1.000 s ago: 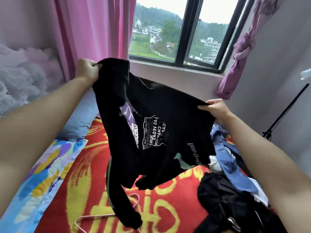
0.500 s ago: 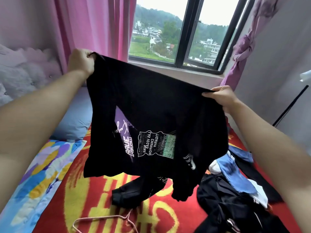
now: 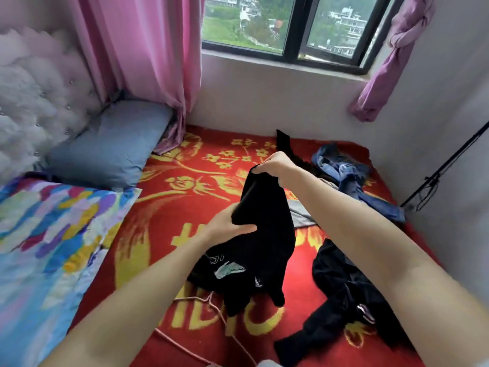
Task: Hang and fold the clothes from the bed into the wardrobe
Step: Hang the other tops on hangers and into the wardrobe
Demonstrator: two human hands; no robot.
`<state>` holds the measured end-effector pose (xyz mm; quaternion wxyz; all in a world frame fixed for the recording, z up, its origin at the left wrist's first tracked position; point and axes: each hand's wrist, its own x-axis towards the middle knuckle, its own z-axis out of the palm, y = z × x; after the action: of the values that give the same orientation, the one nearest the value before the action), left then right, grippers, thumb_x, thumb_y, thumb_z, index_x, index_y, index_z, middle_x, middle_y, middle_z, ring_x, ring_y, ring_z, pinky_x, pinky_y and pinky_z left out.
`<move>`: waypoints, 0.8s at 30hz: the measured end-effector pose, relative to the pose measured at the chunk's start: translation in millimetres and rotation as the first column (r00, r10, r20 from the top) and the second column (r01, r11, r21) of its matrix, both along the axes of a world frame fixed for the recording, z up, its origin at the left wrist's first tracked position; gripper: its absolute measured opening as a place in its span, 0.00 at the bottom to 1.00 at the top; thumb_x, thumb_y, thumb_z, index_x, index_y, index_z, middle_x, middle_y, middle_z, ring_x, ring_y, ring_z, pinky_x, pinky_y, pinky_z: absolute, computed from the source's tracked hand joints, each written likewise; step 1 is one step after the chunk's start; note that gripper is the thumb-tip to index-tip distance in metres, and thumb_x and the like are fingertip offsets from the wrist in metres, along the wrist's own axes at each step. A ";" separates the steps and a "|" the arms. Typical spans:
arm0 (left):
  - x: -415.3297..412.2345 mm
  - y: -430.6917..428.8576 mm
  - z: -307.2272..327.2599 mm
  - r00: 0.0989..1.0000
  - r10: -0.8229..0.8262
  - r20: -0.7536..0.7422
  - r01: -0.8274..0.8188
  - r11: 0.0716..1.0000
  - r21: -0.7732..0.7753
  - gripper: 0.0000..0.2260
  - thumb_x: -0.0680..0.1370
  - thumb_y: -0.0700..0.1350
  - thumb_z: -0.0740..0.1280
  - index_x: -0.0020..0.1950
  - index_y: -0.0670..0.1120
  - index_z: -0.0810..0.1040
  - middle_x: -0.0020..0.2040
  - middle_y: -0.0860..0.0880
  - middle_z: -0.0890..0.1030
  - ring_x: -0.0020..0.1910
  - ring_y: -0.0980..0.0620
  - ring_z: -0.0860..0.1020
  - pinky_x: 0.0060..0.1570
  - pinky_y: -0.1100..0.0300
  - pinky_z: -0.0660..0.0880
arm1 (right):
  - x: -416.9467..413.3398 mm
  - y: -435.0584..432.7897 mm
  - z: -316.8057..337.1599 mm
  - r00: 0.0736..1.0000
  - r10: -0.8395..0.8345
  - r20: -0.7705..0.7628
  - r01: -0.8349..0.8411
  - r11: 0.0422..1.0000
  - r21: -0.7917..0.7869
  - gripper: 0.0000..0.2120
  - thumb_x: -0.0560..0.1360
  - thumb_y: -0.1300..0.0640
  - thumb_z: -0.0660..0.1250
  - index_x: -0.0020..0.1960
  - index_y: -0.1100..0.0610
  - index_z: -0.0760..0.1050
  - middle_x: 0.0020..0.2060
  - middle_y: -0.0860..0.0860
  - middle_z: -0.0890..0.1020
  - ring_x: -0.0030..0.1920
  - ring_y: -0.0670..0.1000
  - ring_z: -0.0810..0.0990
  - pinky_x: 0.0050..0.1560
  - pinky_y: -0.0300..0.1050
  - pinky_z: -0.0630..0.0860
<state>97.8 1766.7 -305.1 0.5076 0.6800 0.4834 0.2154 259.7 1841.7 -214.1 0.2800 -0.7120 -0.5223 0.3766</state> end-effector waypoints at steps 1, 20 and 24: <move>2.3 -1.6 -5.8 0.996 0.090 0.012 -0.090 0.994 0.060 0.12 0.75 0.48 0.70 0.56 0.50 0.74 0.47 0.53 0.78 0.48 0.51 0.77 0.45 0.60 0.71 | 0.9 0.1 -1.8 0.999 -0.019 -0.038 0.018 1.000 -0.017 0.11 0.69 0.60 0.74 0.39 0.61 0.72 0.33 0.53 0.71 0.36 0.51 0.72 0.36 0.41 0.67; 17.6 51.1 98.4 0.930 0.335 0.150 -0.367 0.838 0.403 0.06 0.72 0.35 0.67 0.37 0.33 0.79 0.31 0.45 0.74 0.32 0.51 0.70 0.32 0.60 0.67 | 48.4 -125.4 -174.3 1.000 0.011 0.015 -0.009 0.987 -0.158 0.36 0.71 0.56 0.68 0.75 0.56 0.56 0.72 0.56 0.61 0.73 0.56 0.58 0.71 0.51 0.60; -0.5 43.8 121.9 0.939 0.275 0.207 -0.340 0.837 0.429 0.06 0.72 0.34 0.68 0.38 0.43 0.81 0.27 0.56 0.76 0.26 0.64 0.72 0.32 0.69 0.70 | 60.6 -116.5 -179.8 0.984 0.036 0.176 -0.010 0.989 -0.145 0.41 0.70 0.55 0.70 0.76 0.52 0.52 0.74 0.52 0.59 0.73 0.56 0.56 0.71 0.55 0.59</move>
<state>97.3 1810.4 -183.2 0.3232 0.6772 0.4860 0.4481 320.3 1725.2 -393.9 0.1761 -0.7550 -0.5250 0.3513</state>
